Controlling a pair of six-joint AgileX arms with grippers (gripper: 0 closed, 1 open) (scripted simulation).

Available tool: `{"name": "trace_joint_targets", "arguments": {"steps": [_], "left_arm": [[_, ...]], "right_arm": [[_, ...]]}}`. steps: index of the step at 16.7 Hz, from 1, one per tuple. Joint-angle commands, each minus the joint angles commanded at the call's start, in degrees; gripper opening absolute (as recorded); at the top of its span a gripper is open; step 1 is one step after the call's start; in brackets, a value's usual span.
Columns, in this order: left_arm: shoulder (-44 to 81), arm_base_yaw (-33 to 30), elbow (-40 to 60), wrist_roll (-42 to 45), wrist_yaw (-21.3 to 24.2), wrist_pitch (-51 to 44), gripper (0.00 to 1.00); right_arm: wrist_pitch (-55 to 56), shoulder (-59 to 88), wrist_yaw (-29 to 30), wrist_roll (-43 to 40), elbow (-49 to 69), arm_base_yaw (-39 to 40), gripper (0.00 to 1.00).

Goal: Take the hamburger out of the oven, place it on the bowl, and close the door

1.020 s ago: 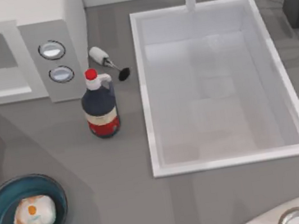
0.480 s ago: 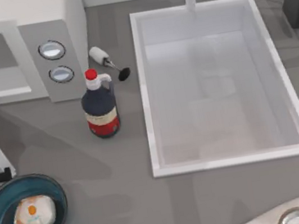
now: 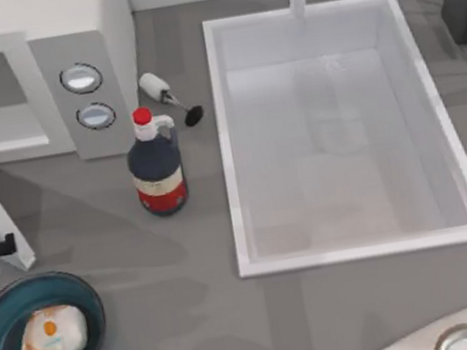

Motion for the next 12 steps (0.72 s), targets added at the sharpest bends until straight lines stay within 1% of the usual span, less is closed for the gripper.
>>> {"name": "trace_joint_targets", "arguments": {"steps": [6,8,12], "left_arm": [[18.56,-0.89,9.59,-0.39,-0.51,7.02,0.0],[21.45,-1.1,11.69,-0.48,-0.62,8.61,0.0],[22.02,-1.15,12.16,-0.51,-0.64,9.0,0.0]], "right_arm": [[0.0,0.0,0.0,0.0,0.0,0.0,1.0],[0.0,0.0,0.0,0.0,0.0,0.0,1.0],[0.0,0.0,0.0,0.0,0.0,0.0,1.0]]}}
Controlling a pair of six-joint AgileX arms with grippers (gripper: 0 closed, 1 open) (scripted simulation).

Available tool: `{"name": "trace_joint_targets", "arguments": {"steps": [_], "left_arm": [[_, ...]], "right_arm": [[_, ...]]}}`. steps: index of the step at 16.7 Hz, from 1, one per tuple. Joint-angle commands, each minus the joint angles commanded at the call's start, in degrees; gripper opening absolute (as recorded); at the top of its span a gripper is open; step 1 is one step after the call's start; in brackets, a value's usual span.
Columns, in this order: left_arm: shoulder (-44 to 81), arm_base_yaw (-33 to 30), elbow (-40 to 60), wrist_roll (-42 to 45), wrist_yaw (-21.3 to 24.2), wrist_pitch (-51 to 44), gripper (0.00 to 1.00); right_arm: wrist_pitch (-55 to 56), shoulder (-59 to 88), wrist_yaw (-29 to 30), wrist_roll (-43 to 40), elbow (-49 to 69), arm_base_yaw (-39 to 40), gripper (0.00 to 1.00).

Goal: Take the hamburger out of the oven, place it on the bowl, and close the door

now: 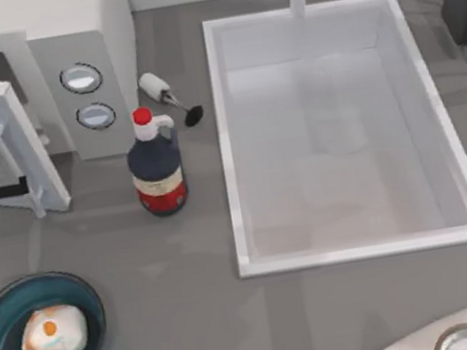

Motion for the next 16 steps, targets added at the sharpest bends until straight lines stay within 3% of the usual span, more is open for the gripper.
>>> {"name": "trace_joint_targets", "arguments": {"steps": [4,12,16], "left_arm": [[1.92,0.17,2.06,-0.04,-0.05,-0.28,0.0],[17.61,-0.42,19.11,-0.31,-0.29,-1.17,0.0],[21.04,-0.61,22.46,-0.41,-0.36,-1.48,0.0]], "right_arm": [[0.0,0.0,0.0,0.0,0.0,0.0,1.0],[0.0,0.0,0.0,0.0,0.0,0.0,1.0],[0.0,0.0,0.0,0.0,0.0,0.0,1.0]]}}
